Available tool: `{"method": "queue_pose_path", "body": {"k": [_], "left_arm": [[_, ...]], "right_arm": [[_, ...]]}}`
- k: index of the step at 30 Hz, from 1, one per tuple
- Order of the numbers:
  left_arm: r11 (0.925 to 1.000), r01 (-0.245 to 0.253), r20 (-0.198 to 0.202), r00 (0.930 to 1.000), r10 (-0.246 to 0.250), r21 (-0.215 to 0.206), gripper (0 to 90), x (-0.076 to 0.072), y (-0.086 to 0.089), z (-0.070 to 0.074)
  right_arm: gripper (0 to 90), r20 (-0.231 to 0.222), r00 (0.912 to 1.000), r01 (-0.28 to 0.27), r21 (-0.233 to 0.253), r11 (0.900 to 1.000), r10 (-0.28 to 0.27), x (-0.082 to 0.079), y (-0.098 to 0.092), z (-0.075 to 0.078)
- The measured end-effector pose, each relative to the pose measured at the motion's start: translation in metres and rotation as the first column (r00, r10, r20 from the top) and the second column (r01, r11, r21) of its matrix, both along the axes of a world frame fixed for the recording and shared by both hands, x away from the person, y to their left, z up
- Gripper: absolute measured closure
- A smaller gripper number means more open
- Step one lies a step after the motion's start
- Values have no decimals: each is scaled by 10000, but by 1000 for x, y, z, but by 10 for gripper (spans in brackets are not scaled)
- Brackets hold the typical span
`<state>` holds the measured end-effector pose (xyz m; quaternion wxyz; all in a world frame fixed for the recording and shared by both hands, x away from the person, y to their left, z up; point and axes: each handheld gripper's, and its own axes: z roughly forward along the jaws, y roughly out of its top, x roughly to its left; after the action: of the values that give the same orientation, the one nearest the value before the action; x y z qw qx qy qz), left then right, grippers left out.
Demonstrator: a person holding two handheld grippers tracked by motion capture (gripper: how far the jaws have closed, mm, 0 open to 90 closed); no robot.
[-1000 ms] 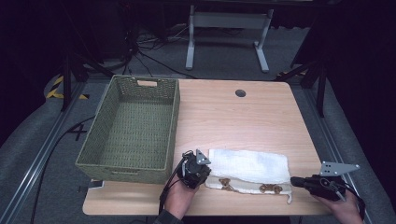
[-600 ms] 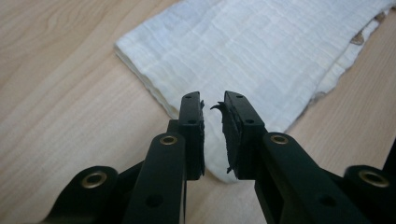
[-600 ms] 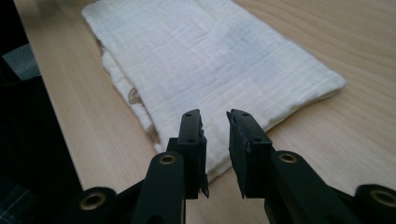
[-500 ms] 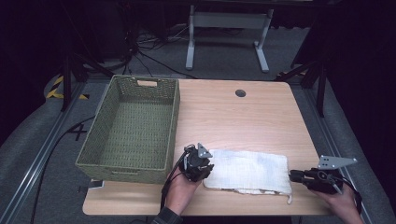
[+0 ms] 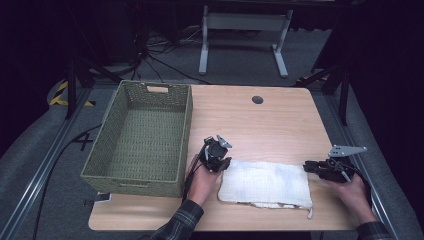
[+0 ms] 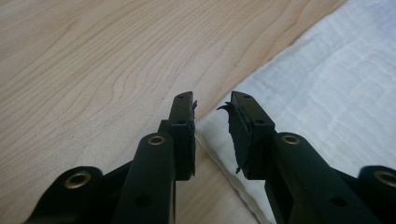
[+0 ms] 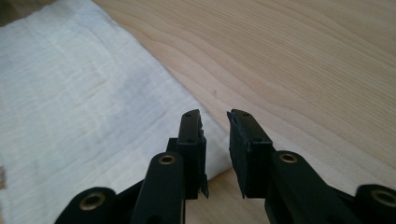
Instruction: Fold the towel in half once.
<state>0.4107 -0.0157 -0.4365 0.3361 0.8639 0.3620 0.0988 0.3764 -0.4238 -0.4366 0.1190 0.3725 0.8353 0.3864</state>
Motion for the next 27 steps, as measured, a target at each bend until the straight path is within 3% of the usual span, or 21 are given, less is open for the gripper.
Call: {"method": "queue_pose_path", "body": {"k": [6,12,15,20,23,27], "left_arm": [[9996,200,-293,9994,-195,182,683,9,-3,-12],[9982,446,-508,9978,-426,391,698,8,-6,-16],[9972,633,-513,9968,-612,398,767,9,-7,-16],[9966,730,-646,9954,-704,385,851,10,-9,-15],[9980,628,-674,9958,-624,41,855,11,-7,-13],[9984,476,-356,9982,-486,-298,855,13,-4,-6]], "right_arm": [[727,-580,9982,116,-283,9995,-132,12,-1,-13],[777,-607,9980,122,-415,9991,-147,11,-1,-16],[848,-668,9978,-6,-323,9995,-16,11,0,-16],[874,-511,9987,-46,-550,9985,18,11,2,-15],[875,-365,9992,105,-690,9976,-130,15,-1,-13],[876,-72,9994,324,-579,9978,-329,26,-5,-7]]}}
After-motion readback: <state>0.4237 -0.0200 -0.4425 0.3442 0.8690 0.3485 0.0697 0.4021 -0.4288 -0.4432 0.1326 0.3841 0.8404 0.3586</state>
